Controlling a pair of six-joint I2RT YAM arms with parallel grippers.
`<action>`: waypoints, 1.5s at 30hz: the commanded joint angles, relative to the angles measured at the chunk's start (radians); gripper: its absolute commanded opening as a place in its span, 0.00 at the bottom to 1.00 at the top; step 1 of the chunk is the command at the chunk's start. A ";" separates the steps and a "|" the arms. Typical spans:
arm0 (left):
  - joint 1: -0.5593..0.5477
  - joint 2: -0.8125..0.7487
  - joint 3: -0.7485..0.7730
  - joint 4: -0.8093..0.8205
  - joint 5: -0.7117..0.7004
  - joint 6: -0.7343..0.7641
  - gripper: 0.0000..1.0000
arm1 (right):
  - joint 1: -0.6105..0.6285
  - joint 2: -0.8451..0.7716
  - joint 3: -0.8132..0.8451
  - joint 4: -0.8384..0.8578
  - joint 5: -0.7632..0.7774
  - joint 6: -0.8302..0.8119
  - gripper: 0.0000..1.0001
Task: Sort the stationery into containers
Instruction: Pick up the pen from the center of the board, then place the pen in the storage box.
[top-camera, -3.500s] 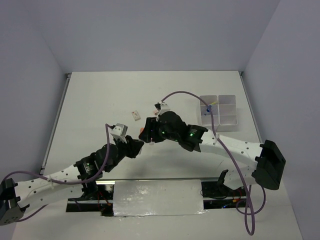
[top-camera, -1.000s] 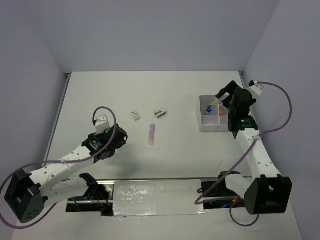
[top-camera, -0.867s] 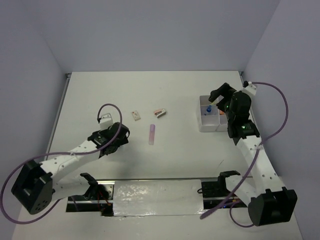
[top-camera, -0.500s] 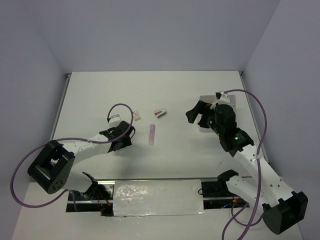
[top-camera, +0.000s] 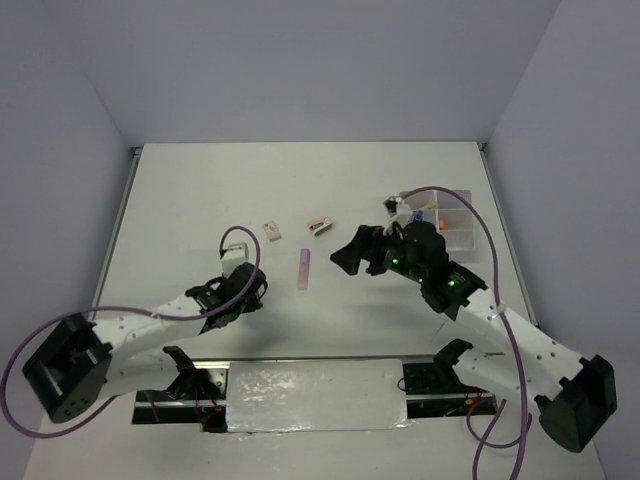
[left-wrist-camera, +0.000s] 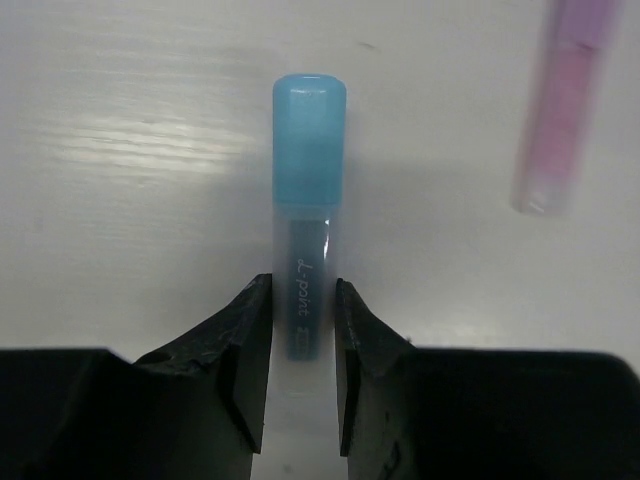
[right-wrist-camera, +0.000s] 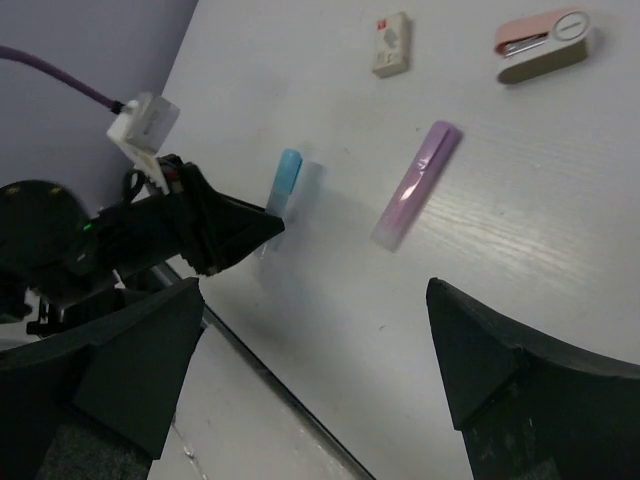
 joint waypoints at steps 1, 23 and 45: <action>-0.156 -0.203 -0.020 0.067 -0.026 0.052 0.00 | 0.085 0.125 0.019 0.168 -0.009 0.044 1.00; -0.317 -0.518 -0.232 0.569 0.158 0.313 0.00 | 0.354 0.483 0.224 0.159 0.227 0.207 0.81; -0.322 -0.455 -0.103 0.128 0.035 0.218 0.99 | -0.314 0.232 0.164 -0.094 0.771 -0.050 0.00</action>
